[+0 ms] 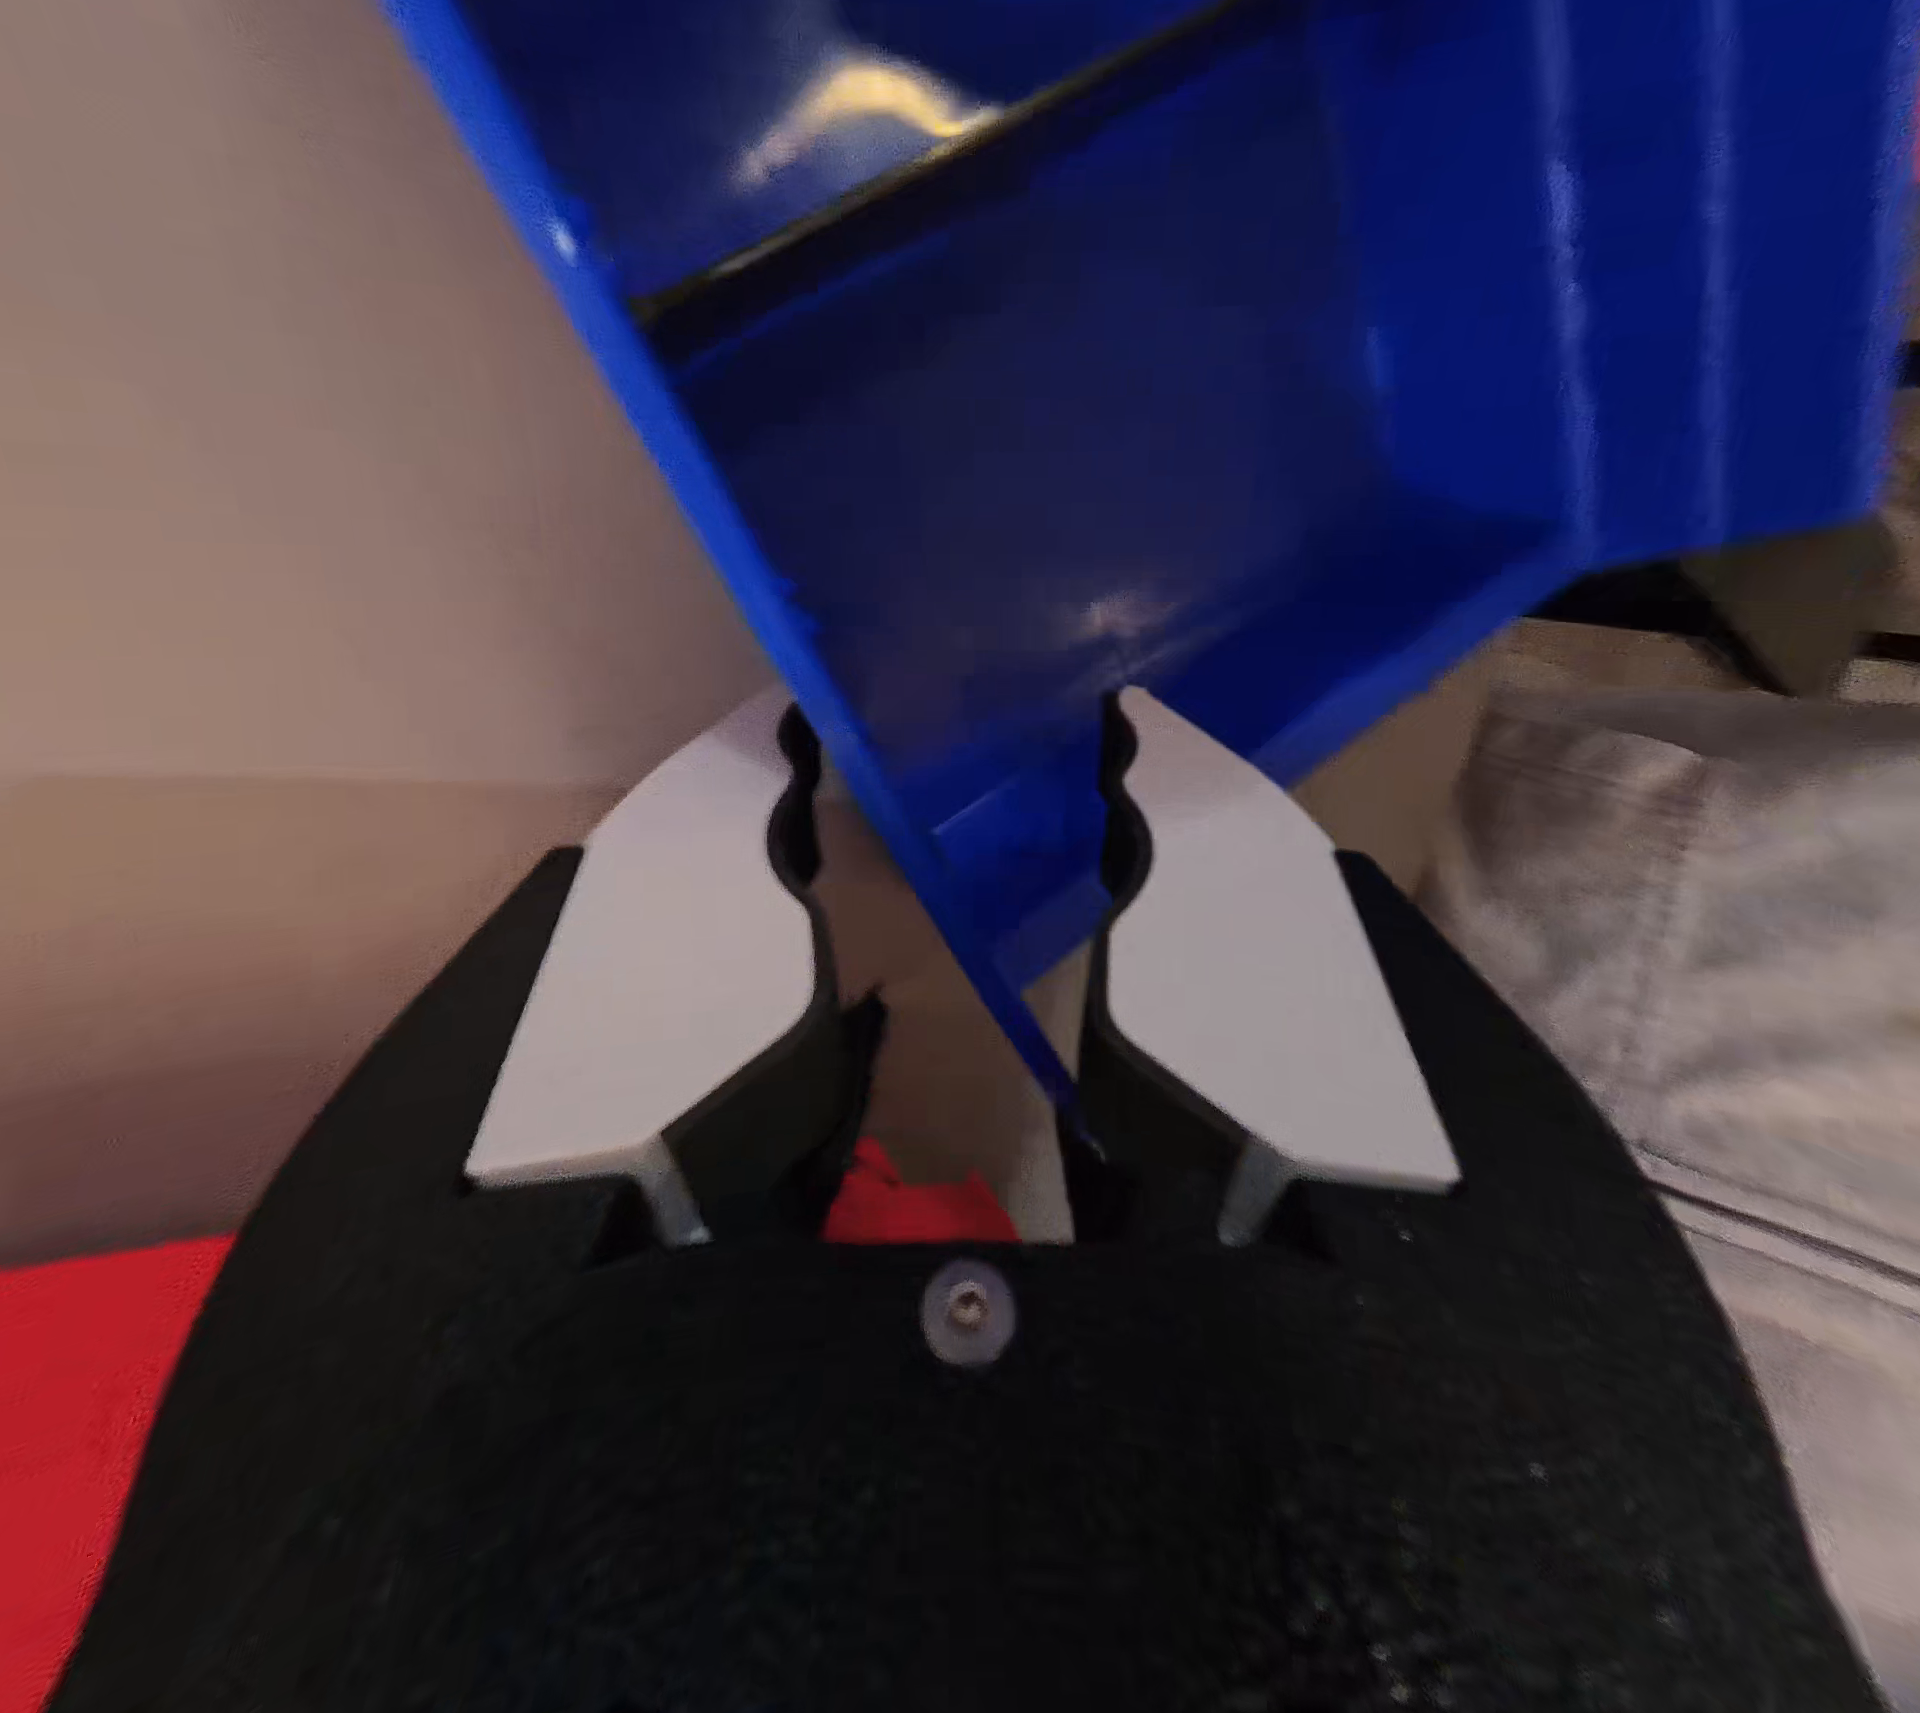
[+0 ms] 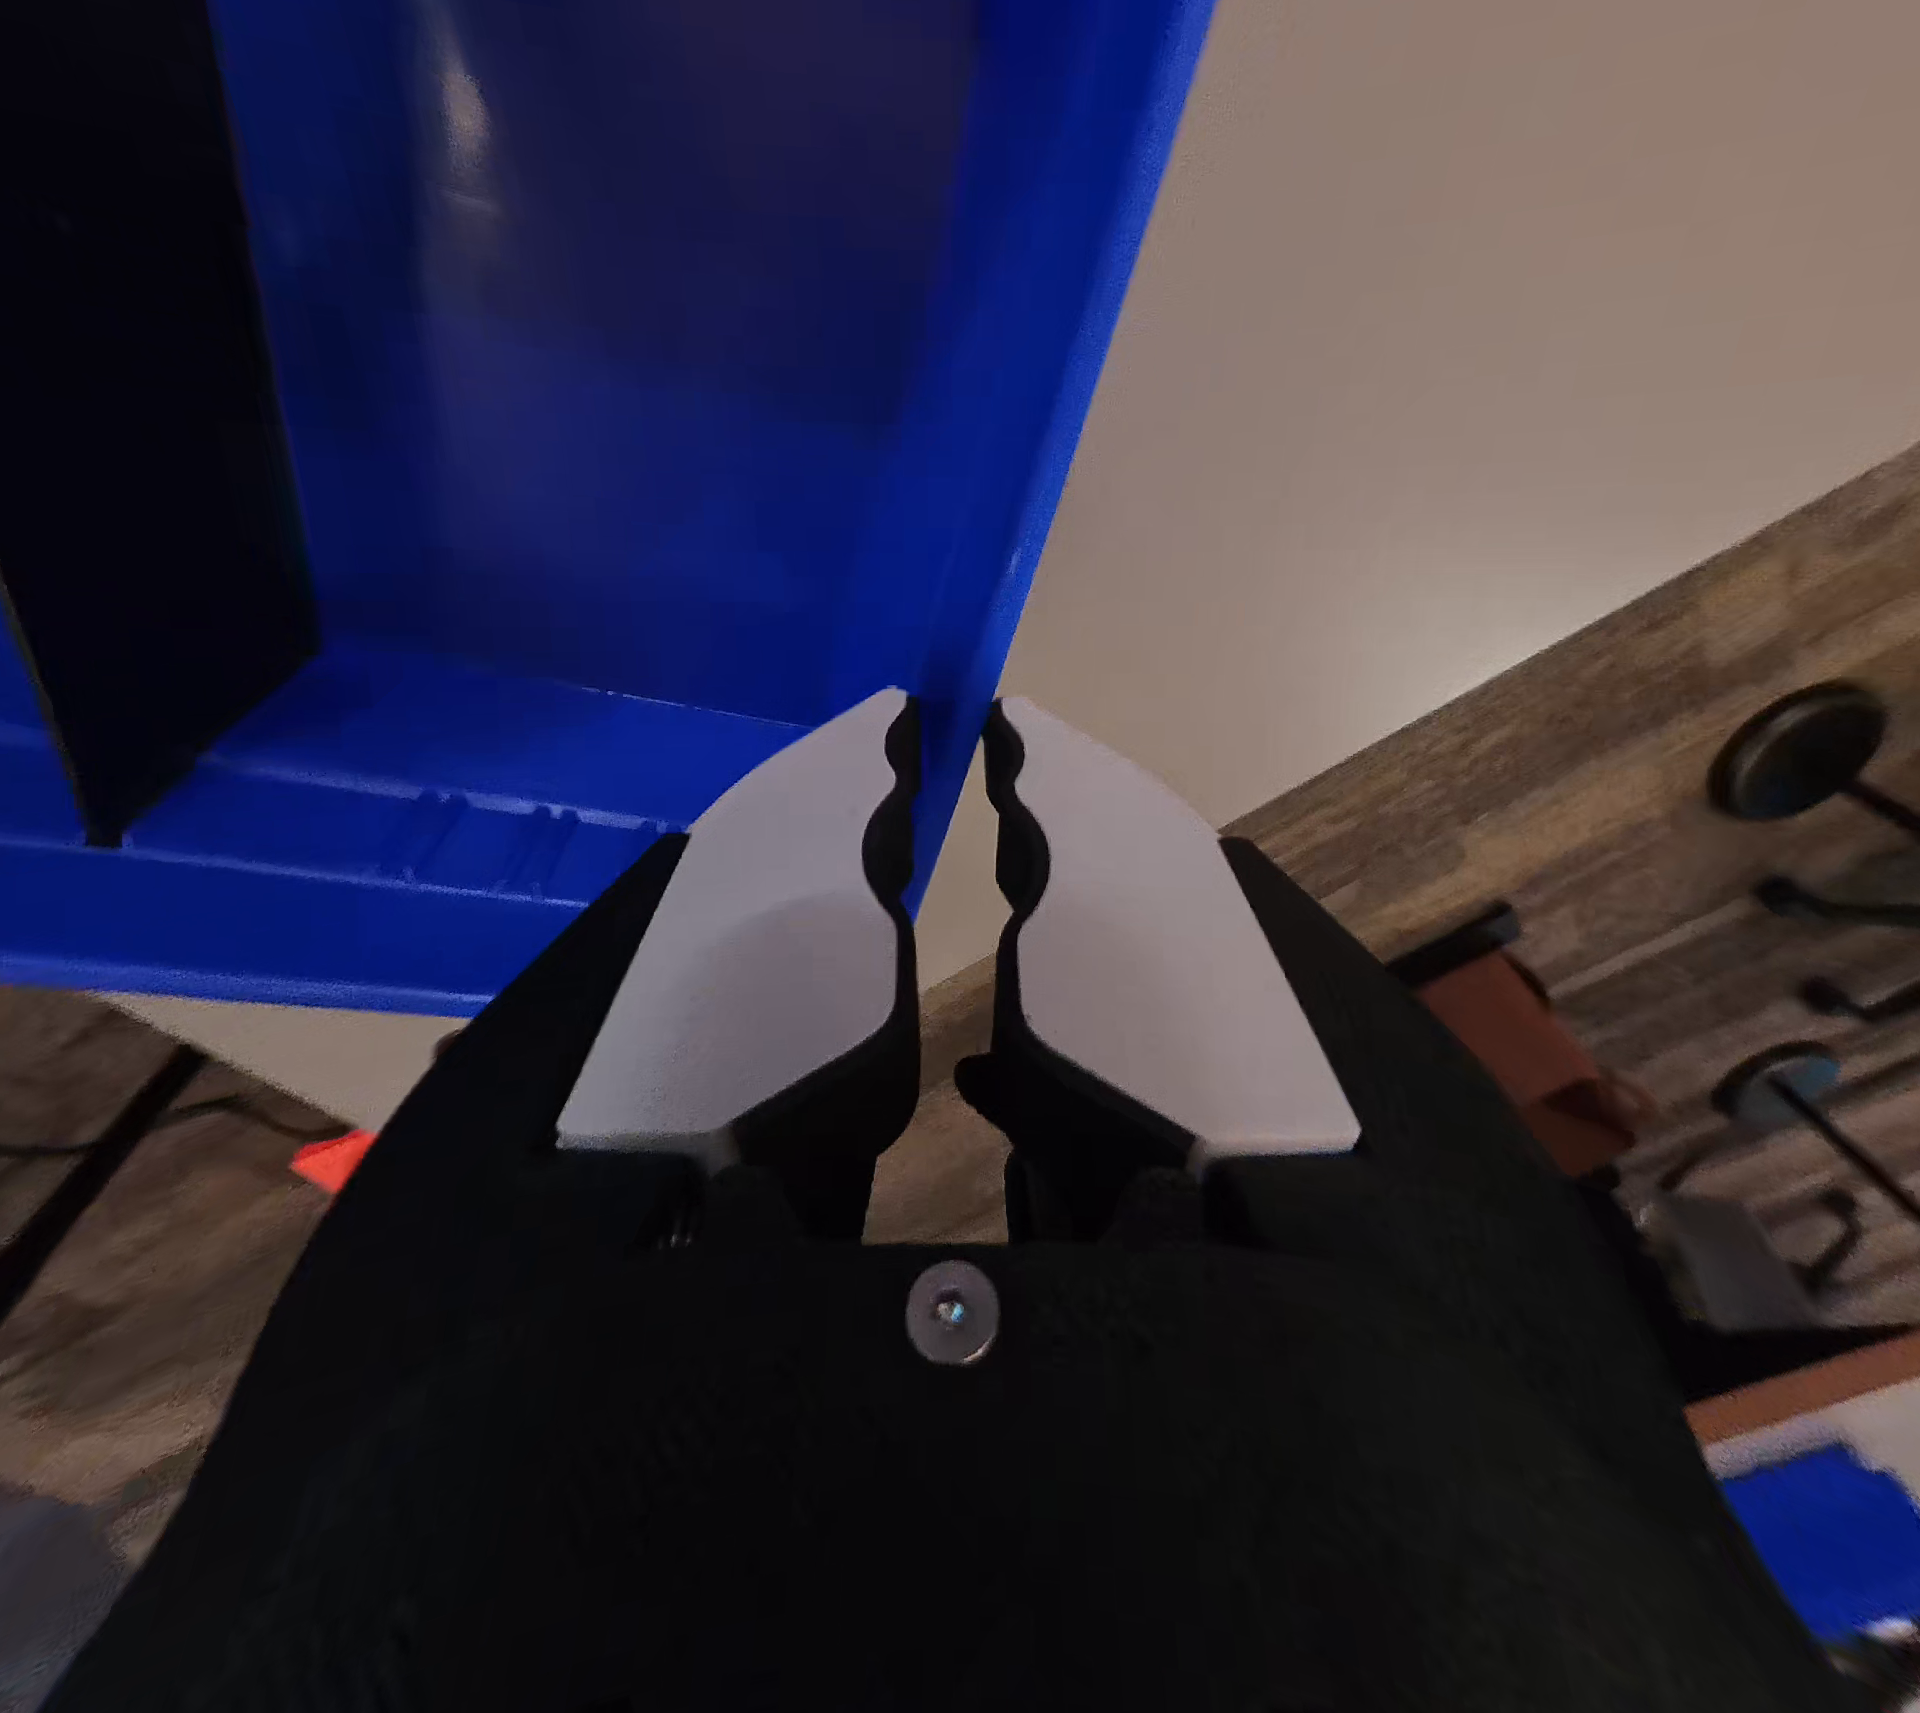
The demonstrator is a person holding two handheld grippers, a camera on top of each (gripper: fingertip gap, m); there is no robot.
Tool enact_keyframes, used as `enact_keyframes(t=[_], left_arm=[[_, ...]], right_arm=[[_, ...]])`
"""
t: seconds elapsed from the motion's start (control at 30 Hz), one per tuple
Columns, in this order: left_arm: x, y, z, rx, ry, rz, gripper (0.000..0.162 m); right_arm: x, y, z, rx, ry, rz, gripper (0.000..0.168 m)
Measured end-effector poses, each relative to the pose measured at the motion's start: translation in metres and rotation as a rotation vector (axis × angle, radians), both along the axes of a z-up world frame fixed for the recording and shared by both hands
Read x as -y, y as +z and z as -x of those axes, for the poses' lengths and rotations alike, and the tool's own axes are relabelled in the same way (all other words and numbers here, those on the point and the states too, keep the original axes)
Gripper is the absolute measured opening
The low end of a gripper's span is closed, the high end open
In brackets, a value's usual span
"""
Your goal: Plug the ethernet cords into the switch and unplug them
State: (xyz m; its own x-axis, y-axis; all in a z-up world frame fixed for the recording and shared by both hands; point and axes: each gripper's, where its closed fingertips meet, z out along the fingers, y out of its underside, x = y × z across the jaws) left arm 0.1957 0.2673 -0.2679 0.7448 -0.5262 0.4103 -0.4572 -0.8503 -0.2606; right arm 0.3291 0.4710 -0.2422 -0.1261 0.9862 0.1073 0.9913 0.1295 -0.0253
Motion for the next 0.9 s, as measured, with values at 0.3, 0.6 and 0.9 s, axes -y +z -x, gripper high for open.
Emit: enact_keyframes(t=[0.3, 0.6, 0.9], left_arm=[[0.048, 0.087, 0.053, 0.032, 0.141, -0.362, 0.078], [0.153, 0.147, 0.221, -0.223, 0.652, -0.951, 0.075], [0.219, 0.110, 0.343, -0.338, 1.061, -1.307, 0.048]], right_arm=[[-0.066, 0.005, 0.072, 0.044, 0.251, -0.311, 0.021], [-0.067, 0.107, 0.105, -0.410, -0.058, -0.625, 0.040], [0.202, 0.163, 0.209, -1.385, -0.258, 0.064, 0.030]])
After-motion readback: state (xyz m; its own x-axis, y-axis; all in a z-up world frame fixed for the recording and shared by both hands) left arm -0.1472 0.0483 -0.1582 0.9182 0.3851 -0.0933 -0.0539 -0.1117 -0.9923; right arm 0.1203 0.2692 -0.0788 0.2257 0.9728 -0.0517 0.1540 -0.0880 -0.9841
